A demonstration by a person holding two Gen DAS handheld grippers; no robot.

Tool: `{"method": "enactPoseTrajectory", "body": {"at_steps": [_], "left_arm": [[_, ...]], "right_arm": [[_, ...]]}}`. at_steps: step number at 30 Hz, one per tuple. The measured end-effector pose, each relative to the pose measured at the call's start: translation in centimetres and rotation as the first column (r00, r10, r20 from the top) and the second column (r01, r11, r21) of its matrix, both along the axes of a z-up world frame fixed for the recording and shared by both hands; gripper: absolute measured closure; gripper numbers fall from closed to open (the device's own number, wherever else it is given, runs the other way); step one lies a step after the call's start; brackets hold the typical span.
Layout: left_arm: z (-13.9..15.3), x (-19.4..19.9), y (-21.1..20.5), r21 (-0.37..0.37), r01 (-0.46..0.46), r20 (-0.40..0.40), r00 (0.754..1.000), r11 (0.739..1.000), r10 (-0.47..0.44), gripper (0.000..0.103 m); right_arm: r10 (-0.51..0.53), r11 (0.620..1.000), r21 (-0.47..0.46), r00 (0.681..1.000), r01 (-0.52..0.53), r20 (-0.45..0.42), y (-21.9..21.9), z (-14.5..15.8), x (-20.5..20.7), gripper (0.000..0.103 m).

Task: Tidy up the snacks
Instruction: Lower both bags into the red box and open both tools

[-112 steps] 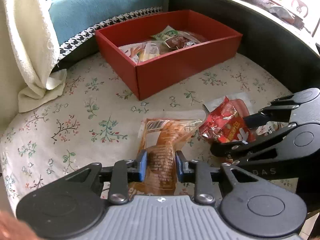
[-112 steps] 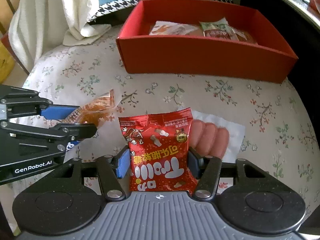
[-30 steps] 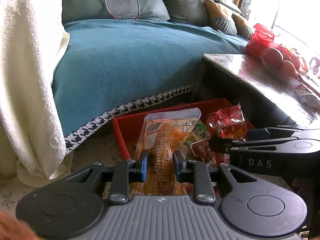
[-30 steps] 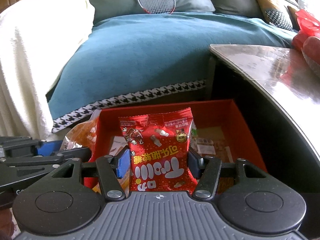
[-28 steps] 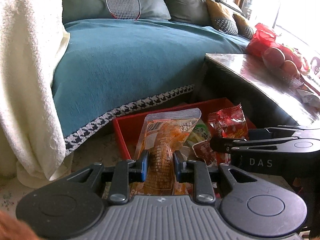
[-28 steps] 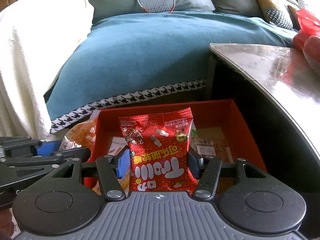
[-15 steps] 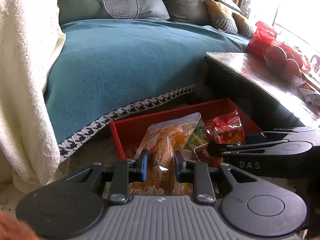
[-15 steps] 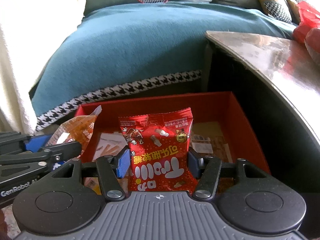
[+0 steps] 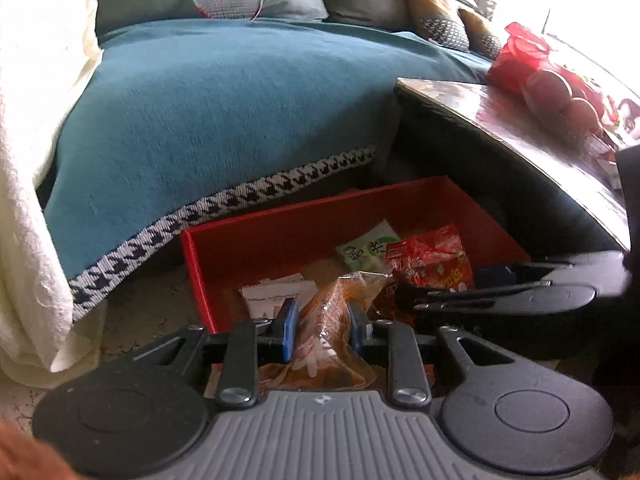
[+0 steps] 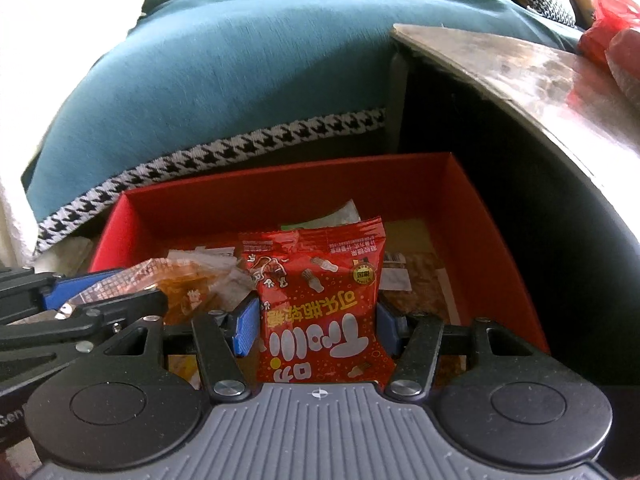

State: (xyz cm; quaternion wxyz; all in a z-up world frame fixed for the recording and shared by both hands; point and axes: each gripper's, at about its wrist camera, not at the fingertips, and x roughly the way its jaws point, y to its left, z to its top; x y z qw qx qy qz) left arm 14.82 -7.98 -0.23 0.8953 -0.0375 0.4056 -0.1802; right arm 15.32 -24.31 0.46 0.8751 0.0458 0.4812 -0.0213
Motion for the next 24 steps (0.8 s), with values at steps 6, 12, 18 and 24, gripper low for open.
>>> {"method": "enactPoseTrajectory", "body": {"at_steps": [6,12,18,24], "left_arm": [[0.0,0.3,-0.4,0.003,0.012,-0.01,1.0,1.0,-0.012,0.083],[0.0,0.3,-0.2,-0.008,0.009,-0.016,1.0,1.0,-0.009,0.078],[-0.3,0.4,-0.6,-0.031,0.019,-0.044,0.999,0.999,-0.021,0.077],[-0.6,-0.2,-0.5,-0.031,0.022,-0.052,0.998,0.999,-0.024,0.077]], "right_arm": [[-0.008,1.0,-0.021,1.0,0.007,-0.012,0.1,-0.4,0.1,0.031],[-0.018,1.0,-0.023,1.0,0.018,-0.009,-0.2,-0.2,-0.2,0.027],[-0.036,0.999,-0.025,0.999,0.036,-0.006,-0.8,0.0,-0.3,0.024],[-0.041,0.999,-0.031,0.999,0.041,-0.004,-0.9,0.1,-0.6,0.023]]}}
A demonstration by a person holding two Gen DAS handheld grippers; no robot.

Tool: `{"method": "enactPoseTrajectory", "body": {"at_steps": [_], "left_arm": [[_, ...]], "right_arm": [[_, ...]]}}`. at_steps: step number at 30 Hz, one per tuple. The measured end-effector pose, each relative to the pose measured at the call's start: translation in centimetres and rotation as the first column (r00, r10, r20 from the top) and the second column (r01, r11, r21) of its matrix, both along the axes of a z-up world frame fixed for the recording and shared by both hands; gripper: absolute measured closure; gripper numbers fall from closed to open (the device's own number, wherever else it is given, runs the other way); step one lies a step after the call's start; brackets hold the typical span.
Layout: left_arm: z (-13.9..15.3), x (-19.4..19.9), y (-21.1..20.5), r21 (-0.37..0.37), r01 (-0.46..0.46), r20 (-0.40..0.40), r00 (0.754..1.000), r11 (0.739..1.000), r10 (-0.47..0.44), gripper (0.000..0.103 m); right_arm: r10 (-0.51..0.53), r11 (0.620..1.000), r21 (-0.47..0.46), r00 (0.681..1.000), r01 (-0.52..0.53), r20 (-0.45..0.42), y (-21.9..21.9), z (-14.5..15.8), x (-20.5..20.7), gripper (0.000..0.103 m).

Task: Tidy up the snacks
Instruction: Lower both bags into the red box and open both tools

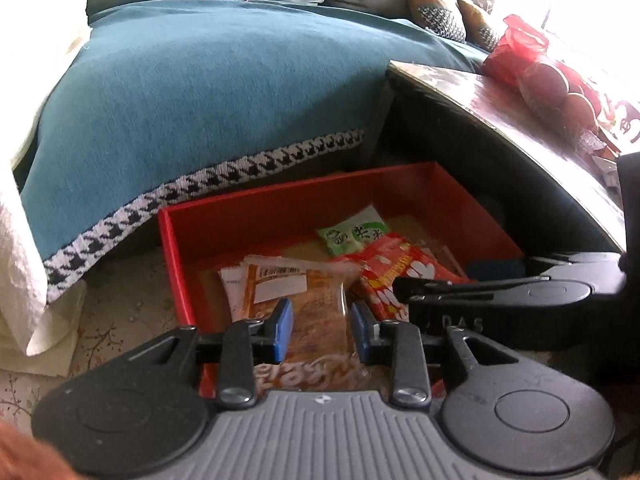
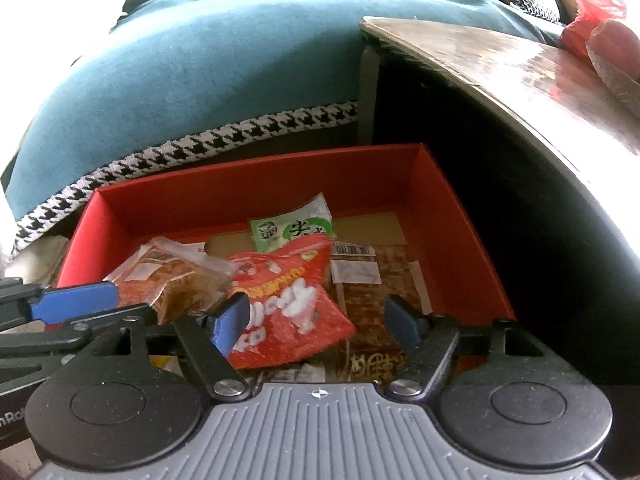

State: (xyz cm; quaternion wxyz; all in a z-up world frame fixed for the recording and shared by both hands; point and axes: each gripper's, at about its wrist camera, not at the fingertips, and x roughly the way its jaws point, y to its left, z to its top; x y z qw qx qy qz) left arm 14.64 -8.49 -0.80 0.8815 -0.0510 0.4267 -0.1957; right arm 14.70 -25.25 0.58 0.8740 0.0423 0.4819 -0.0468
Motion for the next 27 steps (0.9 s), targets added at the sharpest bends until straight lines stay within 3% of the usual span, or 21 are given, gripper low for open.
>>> {"method": "enactPoseTrajectory", "body": {"at_steps": [11,22,27], "left_arm": [[1.3,-1.5,0.6,0.035,-0.003,0.034,0.999,0.999,0.002,0.076],[2.8,-3.6,1.1,0.055,-0.01,0.063,0.998,0.998,0.006,0.063],[3.5,-5.0,1.2,0.042,0.002,0.068,0.998,0.999,-0.005,0.062]], "right_arm": [[0.015,1.0,-0.009,1.0,-0.015,0.013,0.3,0.7,-1.1,0.02],[0.028,1.0,-0.014,0.999,-0.028,0.041,0.7,2.1,-3.3,0.017],[0.04,0.999,-0.022,0.998,-0.039,0.05,1.1,2.8,-4.8,0.017]]}}
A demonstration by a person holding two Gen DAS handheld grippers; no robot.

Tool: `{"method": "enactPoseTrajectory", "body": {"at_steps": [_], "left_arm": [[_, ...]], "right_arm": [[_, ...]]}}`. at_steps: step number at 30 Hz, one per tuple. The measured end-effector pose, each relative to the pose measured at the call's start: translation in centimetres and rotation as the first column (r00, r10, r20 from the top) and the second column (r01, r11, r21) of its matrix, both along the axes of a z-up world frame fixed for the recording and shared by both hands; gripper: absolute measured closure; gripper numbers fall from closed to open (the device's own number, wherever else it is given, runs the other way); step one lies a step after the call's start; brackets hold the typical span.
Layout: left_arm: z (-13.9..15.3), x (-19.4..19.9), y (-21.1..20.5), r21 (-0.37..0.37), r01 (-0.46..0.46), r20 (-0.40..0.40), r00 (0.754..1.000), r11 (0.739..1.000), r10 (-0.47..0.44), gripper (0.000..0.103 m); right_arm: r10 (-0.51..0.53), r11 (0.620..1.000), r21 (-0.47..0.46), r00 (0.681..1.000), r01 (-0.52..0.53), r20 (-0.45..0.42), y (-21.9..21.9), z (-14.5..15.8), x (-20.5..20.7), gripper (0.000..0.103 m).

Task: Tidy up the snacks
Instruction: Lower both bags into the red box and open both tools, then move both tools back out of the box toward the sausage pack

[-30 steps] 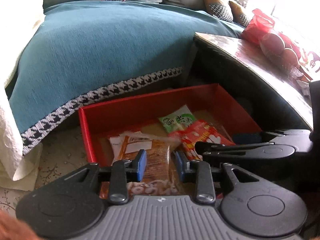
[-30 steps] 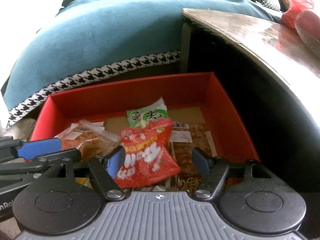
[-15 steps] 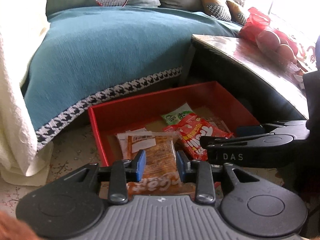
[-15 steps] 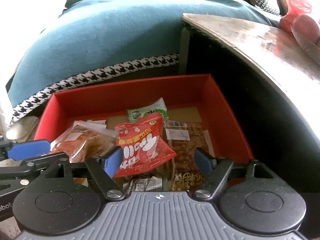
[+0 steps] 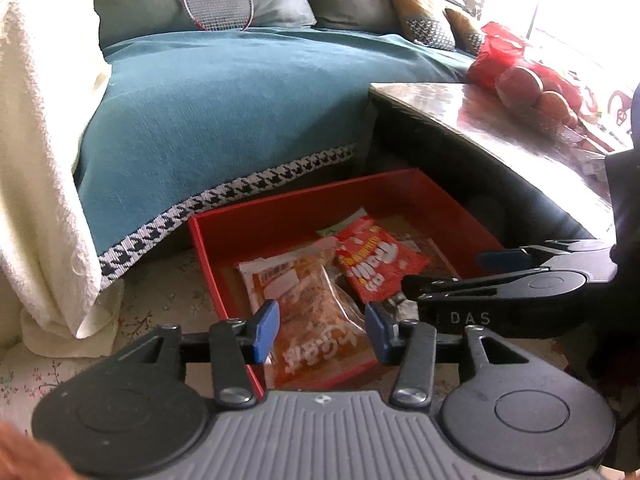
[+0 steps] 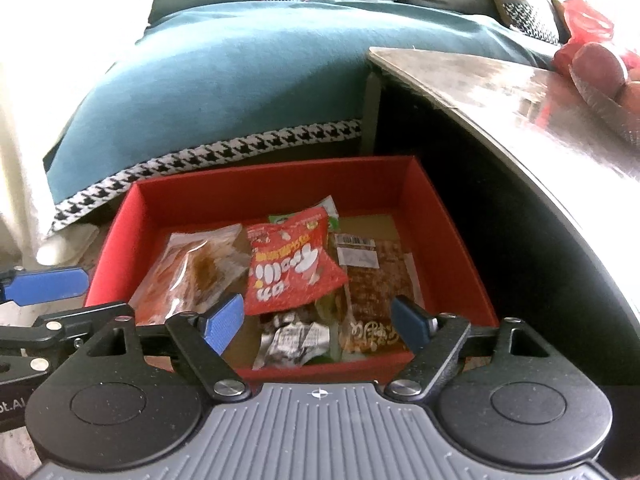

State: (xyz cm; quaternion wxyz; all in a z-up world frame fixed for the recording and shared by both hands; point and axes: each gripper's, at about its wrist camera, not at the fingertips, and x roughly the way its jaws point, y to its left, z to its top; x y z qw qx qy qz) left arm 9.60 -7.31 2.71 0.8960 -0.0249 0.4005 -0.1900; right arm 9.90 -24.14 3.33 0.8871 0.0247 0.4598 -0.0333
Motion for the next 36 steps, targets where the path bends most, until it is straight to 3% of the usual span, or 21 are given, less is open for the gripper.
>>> {"method": "enactPoseTrajectory", "body": {"at_steps": [8,16,36], "left_arm": [[0.1,-2.5,-0.6,0.001,0.038,-0.004,0.999,0.999,-0.038,0.061],[-0.2,-4.4,-0.4,0.027,0.015,-0.009,1.0,1.0,-0.015,0.061],[-2.7,-9.6,-1.2,0.186,-0.061,0.006,0.998,0.981,0.061,0.048]], "right_arm": [[-0.001,1.0,-0.001,1.0,0.001,0.017,0.0,0.9,-3.0,0.017],[0.009,1.0,-0.003,1.0,-0.009,0.0,0.8,0.7,-5.3,0.016],[-0.054,0.999,0.006,0.998,0.054,-0.045,0.2,0.1,-13.1,0.013]]}}
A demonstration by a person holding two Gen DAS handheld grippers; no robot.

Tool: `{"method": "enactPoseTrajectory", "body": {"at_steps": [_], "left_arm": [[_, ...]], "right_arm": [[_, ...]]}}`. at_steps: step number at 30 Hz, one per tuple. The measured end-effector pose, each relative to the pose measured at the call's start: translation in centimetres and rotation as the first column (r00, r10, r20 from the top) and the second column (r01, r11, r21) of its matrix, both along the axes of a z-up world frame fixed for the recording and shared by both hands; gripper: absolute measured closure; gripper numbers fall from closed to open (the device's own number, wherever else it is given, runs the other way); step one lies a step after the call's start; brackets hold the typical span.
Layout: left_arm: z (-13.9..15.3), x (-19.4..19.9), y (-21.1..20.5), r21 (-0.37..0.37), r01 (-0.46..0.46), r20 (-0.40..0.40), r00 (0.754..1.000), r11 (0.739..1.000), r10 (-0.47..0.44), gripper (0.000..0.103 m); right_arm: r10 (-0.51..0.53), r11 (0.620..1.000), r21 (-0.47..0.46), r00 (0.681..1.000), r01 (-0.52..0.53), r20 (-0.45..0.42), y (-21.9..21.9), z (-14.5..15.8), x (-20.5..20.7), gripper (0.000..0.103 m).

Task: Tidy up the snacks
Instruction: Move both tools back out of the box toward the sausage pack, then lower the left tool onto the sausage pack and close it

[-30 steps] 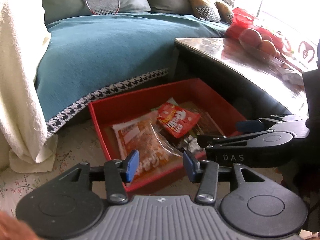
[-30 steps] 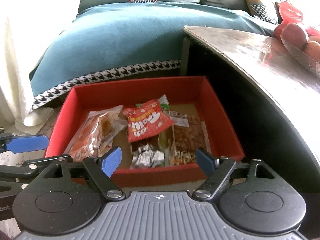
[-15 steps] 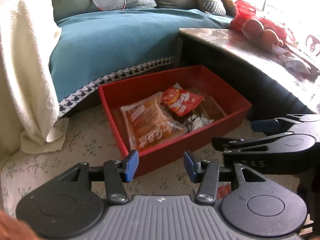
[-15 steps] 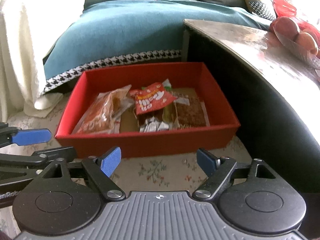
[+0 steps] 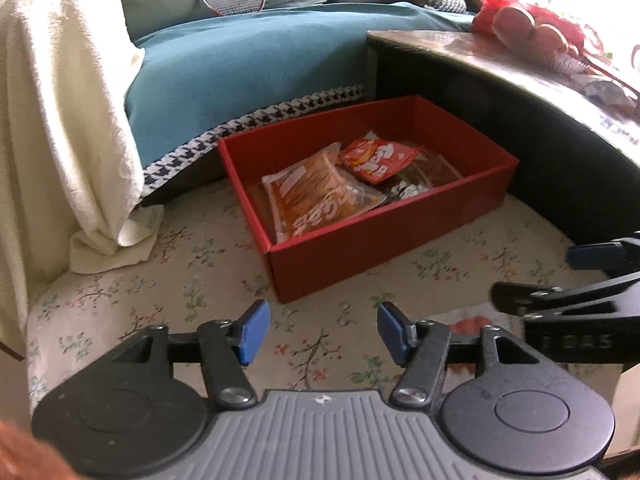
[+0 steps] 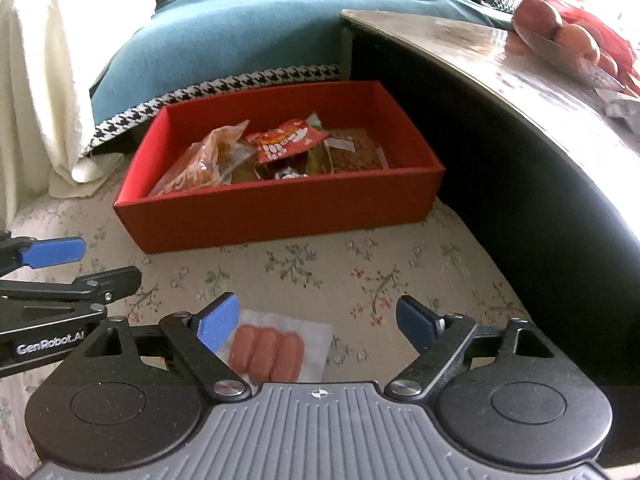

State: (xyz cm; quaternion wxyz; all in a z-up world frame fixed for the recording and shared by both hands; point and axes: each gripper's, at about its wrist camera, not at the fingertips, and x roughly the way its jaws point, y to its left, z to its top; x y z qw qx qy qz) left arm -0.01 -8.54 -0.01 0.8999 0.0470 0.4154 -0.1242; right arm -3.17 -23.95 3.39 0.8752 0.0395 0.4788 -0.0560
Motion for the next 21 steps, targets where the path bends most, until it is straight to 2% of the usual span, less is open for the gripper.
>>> {"method": "enactPoseTrajectory", "body": {"at_steps": [3,10,21], "left_arm": [[-0.3,-0.4,0.0,0.01,-0.006,0.001,1.0,1.0,0.006,0.043],[-1.3,-0.8,-0.5,0.042,0.013,-0.011,1.0,0.999,-0.013,0.042],[-2.4,-0.5,-1.0,0.01,0.047,-0.062,0.997,0.999,-0.046,0.042]], "right_arm": [[-0.013,1.0,-0.002,1.0,0.013,0.0,-0.2,0.1,-0.7,0.012],[-0.017,1.0,-0.014,0.999,0.017,-0.046,-0.5,-1.0,-1.3,0.012],[-0.045,0.999,-0.009,0.996,0.045,-0.076,-1.9,-1.9,-1.9,0.011]]}}
